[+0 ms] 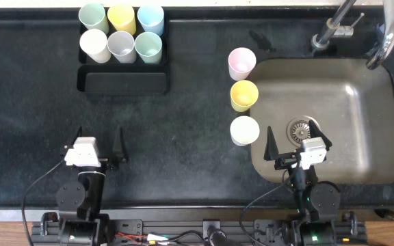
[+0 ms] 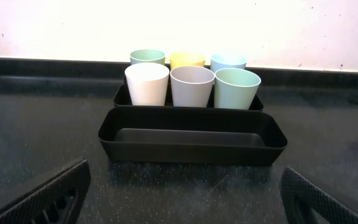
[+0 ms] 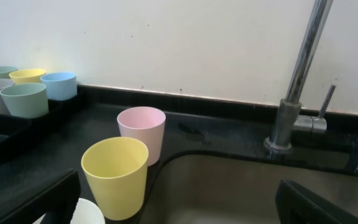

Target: Store Cups

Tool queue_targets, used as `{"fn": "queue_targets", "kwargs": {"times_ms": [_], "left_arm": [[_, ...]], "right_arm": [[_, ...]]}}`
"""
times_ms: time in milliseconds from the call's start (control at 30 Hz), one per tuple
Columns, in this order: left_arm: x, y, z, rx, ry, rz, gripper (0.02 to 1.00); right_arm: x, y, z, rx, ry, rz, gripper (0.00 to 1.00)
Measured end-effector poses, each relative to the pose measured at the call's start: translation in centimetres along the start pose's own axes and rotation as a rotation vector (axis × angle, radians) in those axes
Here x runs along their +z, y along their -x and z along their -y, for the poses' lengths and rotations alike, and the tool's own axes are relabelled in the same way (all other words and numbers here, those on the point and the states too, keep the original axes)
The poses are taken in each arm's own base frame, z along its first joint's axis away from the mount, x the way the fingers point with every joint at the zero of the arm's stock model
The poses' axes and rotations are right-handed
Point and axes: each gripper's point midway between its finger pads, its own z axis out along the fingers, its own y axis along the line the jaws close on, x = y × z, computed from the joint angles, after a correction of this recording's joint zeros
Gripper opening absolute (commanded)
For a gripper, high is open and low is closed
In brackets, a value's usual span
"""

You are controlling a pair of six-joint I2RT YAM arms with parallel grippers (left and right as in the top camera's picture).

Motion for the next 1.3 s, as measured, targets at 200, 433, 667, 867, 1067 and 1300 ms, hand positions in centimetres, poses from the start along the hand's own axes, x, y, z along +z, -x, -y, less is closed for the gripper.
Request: {"fn": "queue_targets", "kwargs": {"times_ms": [200,433,667,867,1067,1300], "left_arm": [[0.0,0.0,0.0,0.0,0.0,0.0,0.996],[0.0,0.0,0.0,0.0,0.0,0.0,0.998],[0.0,0.0,0.0,0.0,0.0,0.0,0.998],[0.0,0.0,0.0,0.0,0.0,0.0,0.998],[0.1,1.6,1.0,-0.004,-0.057,0.062,1.0],[1.6,2.4,1.7,-0.115,-0.098,0.004,1.0]], "right_arm": [[0.0,0.0,0.0,0.0,0.0,0.0,0.996],[0.0,0.0,0.0,0.0,0.0,0.0,0.996],[0.0,0.0,0.0,0.0,0.0,-0.001,0.993],[0.0,0.0,0.0,0.0,0.0,0.0,0.996],[0.0,0.0,0.0,0.0,0.0,0.0,0.993],[0.0,0.0,0.0,0.0,0.0,0.0,0.993]]}}
